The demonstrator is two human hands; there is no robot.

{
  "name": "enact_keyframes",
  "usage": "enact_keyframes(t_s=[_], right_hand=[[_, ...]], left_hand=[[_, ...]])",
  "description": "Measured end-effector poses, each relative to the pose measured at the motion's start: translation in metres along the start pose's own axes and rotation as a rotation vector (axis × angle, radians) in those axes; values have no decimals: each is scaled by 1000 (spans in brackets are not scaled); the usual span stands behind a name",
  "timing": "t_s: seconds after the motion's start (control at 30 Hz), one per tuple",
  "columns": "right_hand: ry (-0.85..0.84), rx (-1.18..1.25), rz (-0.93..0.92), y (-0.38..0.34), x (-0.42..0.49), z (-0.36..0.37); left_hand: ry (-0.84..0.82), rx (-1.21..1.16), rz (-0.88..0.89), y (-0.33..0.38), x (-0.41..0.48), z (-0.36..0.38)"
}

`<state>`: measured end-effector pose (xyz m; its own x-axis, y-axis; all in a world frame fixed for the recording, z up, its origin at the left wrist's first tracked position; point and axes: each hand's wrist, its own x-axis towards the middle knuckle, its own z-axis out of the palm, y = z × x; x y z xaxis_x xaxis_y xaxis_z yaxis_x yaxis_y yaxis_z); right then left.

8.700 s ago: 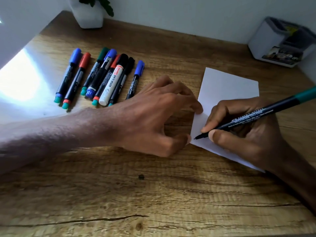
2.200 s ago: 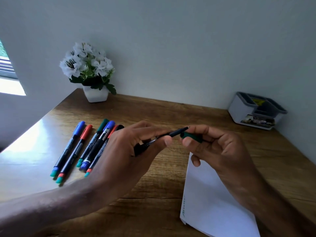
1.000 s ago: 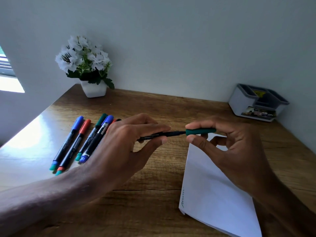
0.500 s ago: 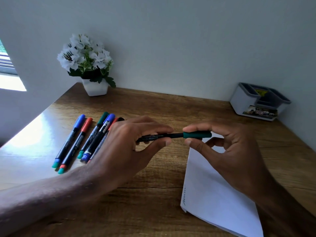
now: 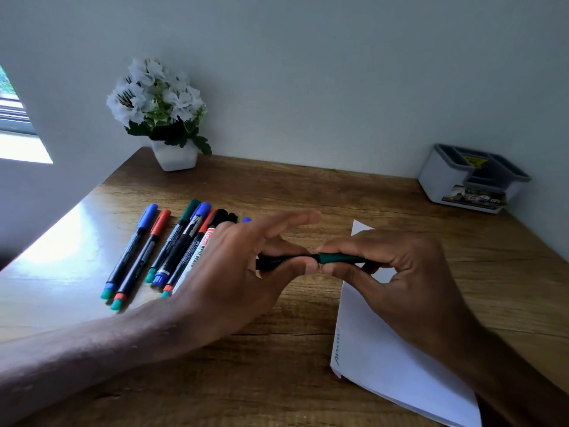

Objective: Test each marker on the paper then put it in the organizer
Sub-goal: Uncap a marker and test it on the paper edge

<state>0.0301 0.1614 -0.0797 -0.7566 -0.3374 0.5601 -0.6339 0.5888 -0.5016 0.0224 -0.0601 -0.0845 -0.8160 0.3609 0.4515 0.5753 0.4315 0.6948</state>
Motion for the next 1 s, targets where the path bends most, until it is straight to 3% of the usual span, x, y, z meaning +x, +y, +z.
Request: enact_keyframes(t_s=[0.27, 0.37, 0.57, 0.67, 0.8, 0.9, 1.0], right_hand=[[19, -122, -158, 5, -1, 1], [-2, -34, -61, 7, 1, -3], [108, 382, 238, 7, 8, -16], [136, 472, 266, 10, 11, -20], [296, 531, 267, 16, 21, -40], [466, 443, 282, 27, 26, -60], [607, 135, 227, 40, 33, -78]], left_hand=[[-121, -150, -101, 1, 5, -3], [-130, -135, -118, 1, 9, -3], [42, -45, -58, 9, 9, 1], [81, 19, -51, 13, 7, 7], [180, 90, -47, 13, 11, 15], [219, 86, 3, 17, 21, 28], [123, 114, 46, 22, 33, 45]])
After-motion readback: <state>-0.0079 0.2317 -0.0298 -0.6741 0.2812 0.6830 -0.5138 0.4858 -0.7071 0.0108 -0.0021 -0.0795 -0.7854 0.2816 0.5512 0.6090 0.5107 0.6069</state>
